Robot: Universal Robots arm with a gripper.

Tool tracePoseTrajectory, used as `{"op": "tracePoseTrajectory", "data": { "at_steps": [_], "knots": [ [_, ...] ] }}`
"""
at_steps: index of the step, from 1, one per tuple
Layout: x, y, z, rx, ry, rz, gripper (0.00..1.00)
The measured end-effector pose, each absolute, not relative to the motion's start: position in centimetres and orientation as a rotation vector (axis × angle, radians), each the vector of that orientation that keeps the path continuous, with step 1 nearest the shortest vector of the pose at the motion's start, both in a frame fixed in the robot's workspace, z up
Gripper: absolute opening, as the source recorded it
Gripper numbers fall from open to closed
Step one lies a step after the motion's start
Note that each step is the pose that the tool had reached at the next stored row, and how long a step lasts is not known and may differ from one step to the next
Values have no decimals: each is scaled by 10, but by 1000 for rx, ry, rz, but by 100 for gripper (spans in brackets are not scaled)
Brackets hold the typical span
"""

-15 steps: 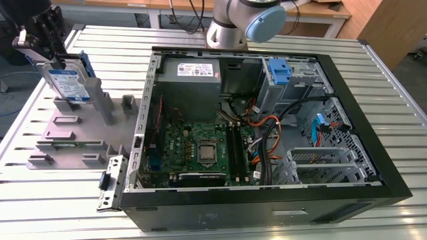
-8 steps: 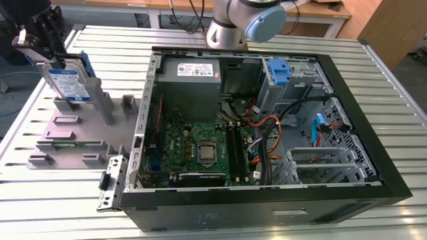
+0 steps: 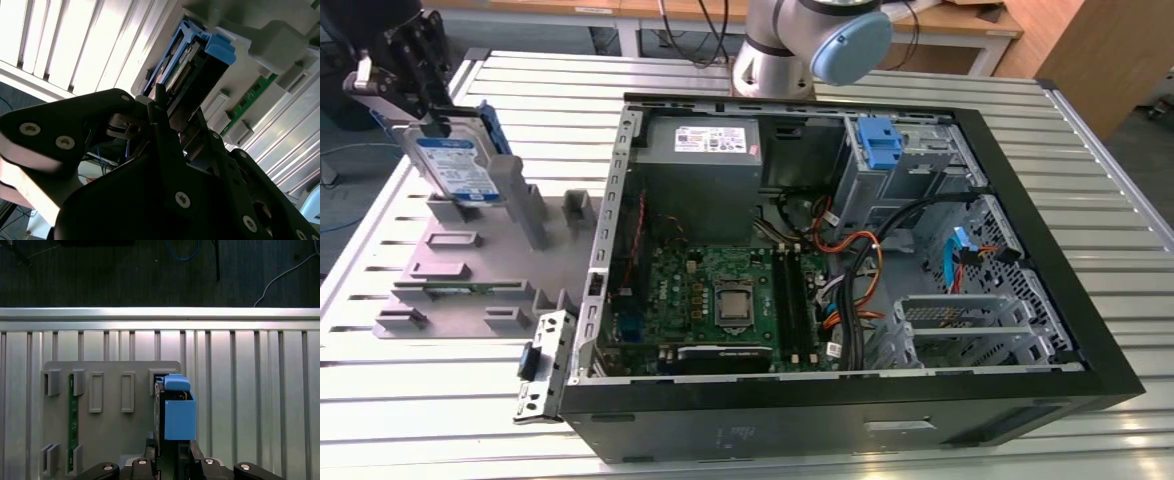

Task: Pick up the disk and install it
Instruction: 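Pick up the disk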

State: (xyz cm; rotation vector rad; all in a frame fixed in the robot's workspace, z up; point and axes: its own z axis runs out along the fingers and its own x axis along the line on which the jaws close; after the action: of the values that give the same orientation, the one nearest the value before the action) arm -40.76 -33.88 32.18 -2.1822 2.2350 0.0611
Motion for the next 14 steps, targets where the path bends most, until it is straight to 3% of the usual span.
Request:
{"op": "tracePoseTrajectory", "data": {
  "at_steps": [14],
  "knots": [
    [-408,-339,359,-2182,2235,61,35]
  ]
}}
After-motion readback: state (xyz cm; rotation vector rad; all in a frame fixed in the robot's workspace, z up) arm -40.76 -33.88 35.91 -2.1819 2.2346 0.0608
